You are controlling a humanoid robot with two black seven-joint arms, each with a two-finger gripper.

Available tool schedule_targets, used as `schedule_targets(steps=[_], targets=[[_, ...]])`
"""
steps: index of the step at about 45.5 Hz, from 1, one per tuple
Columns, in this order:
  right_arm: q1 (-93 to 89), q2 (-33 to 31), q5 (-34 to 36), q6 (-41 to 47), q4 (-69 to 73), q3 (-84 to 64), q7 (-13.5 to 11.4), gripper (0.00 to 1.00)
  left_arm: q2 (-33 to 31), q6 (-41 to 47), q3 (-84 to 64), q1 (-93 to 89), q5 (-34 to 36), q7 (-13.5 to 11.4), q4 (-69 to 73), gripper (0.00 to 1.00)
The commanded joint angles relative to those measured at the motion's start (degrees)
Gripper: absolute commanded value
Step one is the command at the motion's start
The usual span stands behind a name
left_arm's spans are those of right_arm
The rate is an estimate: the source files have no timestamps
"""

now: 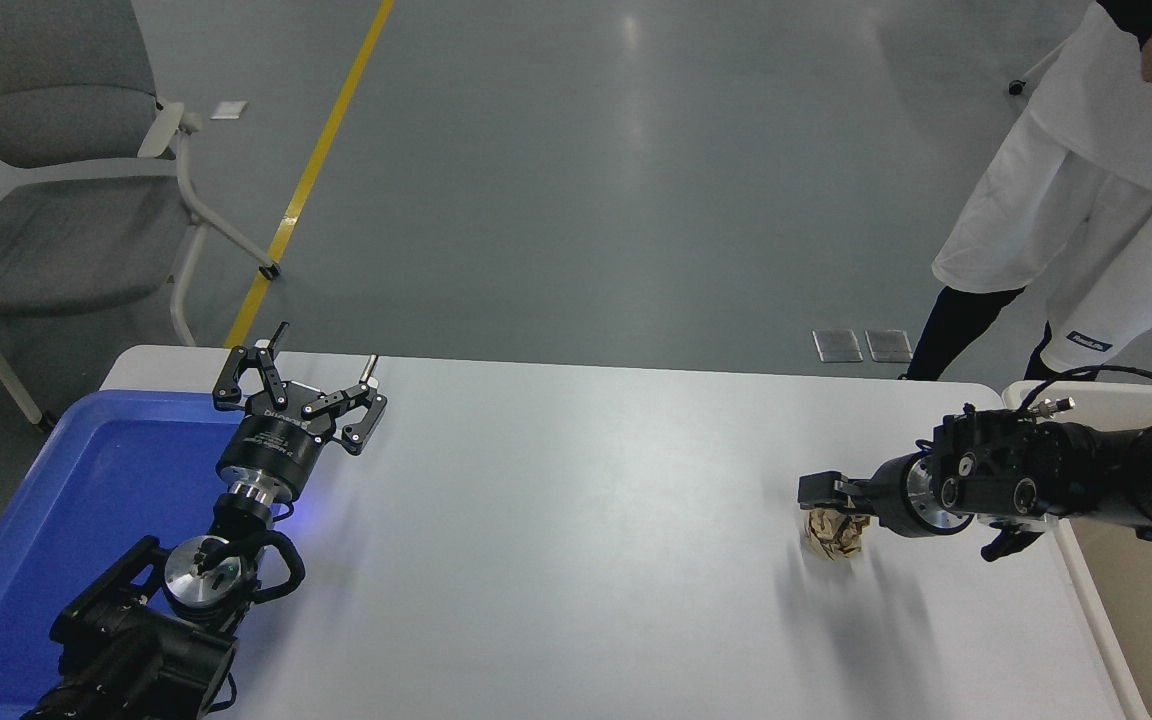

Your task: Pick up paper ball place in dustbin

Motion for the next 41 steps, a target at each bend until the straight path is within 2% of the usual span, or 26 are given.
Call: schedule_targets(steps=[1,24,28,30,33,36,41], targets=[[-1.97,1.38,0.0,-0.97,-1.98,0.35,0.0,1.0,0.0,0.0,0.0,0.0,0.0,0.0,0.0,0.99],[-6.63,1.83,1.06,-8.0,-2.07,5.62,0.0,0.93,0.0,0.0,0.0,0.0,0.0,0.0,0.0,0.99],[-7.42,1.83,0.97,-9.67,-2.07,5.71,0.0,0.84,0.0,0.0,0.0,0.0,0.0,0.0,0.0,0.99],[-7.6,1.83,0.79,-10.29,-2.07,5.45,0.0,0.77,0.0,0.0,0.0,0.0,0.0,0.0,0.0,0.99],[-7.6,1.91,-0.17,-10.38,-1.98,5.19,0.0,0.6,0.0,0.0,0.0,0.0,0.0,0.0,0.0,0.99],[-7.6,1.83,-0.26,-10.38,-1.98,4.4,-0.08,0.49,0.0,0.0,0.0,0.0,0.0,0.0,0.0,0.99],[-7.25,1.83,0.61,-10.03,-1.89,1.85,-0.08,0.02,0.0,0.0,0.0,0.0,0.0,0.0,0.0,0.99]])
